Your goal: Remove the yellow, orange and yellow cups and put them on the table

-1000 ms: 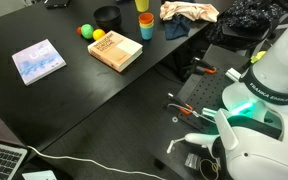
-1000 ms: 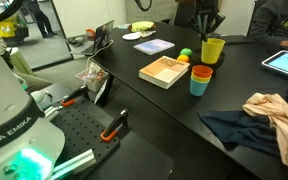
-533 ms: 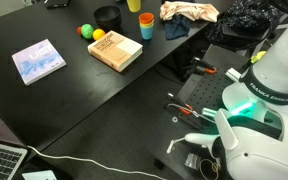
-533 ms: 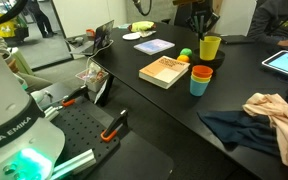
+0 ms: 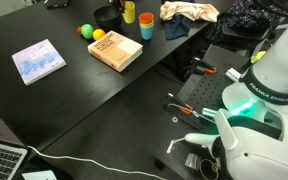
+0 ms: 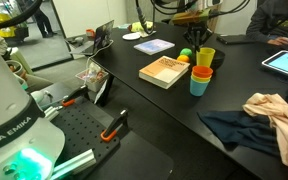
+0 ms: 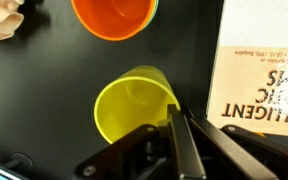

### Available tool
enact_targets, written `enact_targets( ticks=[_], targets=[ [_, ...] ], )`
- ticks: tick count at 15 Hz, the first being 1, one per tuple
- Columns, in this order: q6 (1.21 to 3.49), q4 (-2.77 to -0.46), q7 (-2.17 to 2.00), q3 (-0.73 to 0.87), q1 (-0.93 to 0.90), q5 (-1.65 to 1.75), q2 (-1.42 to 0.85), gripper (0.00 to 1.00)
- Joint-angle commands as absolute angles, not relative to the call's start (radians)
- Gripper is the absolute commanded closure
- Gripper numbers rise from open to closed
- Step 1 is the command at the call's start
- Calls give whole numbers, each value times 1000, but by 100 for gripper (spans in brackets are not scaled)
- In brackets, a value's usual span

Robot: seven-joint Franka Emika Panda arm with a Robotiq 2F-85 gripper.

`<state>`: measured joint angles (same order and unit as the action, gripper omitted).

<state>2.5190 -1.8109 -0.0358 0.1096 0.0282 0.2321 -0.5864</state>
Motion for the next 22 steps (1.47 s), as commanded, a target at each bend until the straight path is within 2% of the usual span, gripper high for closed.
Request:
enact_targets(
  ticks=[1, 11, 12, 13, 14, 22],
  targets=[
    [2542, -1764, 7, 97, 47, 209, -653, 96],
    [2609, -1777, 49, 79, 70, 164, -715, 96],
    [2606, -1777, 54, 75, 72, 161, -715, 70],
    [2602, -1776, 51, 80, 68, 165, -713, 70],
    [2596, -1776, 54, 77, 71, 161, -709, 66],
    [2370, -1774, -32, 123, 55, 146, -597, 5]
  ],
)
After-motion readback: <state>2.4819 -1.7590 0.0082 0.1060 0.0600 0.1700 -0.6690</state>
